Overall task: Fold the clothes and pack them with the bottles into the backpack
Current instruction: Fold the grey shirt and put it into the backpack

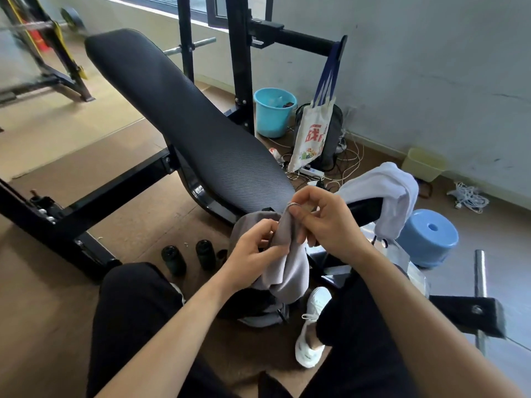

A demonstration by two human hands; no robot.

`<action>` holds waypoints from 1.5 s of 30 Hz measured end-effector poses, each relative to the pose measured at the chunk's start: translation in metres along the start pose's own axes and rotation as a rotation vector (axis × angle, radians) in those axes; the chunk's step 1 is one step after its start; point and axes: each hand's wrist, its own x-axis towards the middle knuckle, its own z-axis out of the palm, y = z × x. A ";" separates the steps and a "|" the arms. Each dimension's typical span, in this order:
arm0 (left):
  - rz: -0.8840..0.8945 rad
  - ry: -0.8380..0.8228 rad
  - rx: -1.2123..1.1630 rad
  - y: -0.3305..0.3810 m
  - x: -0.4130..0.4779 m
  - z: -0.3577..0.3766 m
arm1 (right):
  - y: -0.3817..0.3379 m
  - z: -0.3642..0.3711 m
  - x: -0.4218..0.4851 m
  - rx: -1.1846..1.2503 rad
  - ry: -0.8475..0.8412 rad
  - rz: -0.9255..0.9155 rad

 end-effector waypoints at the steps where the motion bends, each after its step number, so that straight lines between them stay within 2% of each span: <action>1: -0.012 -0.028 0.033 -0.003 0.000 -0.001 | 0.000 -0.001 -0.001 0.002 0.003 -0.002; 5: -0.062 -0.072 0.336 -0.023 -0.005 -0.012 | 0.001 -0.007 -0.004 0.017 0.063 -0.011; 8: -0.177 -0.129 0.635 -0.047 -0.017 -0.028 | 0.005 -0.015 -0.007 0.028 0.192 -0.038; 11: -0.274 -0.196 0.778 -0.071 -0.031 -0.046 | 0.013 -0.021 -0.010 0.042 0.327 -0.054; 16: -0.273 -0.114 0.841 -0.089 -0.049 -0.061 | 0.055 -0.018 -0.012 -0.104 0.427 0.022; 21: -0.249 0.080 0.775 -0.096 -0.056 -0.075 | 0.105 -0.013 -0.019 -0.207 0.512 0.211; 26: -0.223 0.311 0.778 -0.082 -0.057 -0.079 | 0.139 -0.011 -0.030 -0.109 0.583 0.400; 31: -0.153 0.452 0.986 -0.066 -0.052 -0.085 | 0.149 -0.002 -0.035 -0.011 0.668 0.413; 36: 0.067 0.492 0.926 -0.039 -0.038 -0.093 | 0.141 0.000 -0.026 0.037 0.816 0.297; 39: 0.096 0.555 0.908 -0.033 -0.027 -0.098 | 0.143 0.000 -0.019 0.010 0.763 0.279; 42: -0.073 0.504 0.950 -0.043 -0.027 -0.100 | 0.153 0.001 -0.016 -0.040 0.638 0.423; 45: -0.096 0.611 0.867 -0.047 -0.032 -0.098 | 0.159 0.004 -0.023 -0.034 0.655 0.409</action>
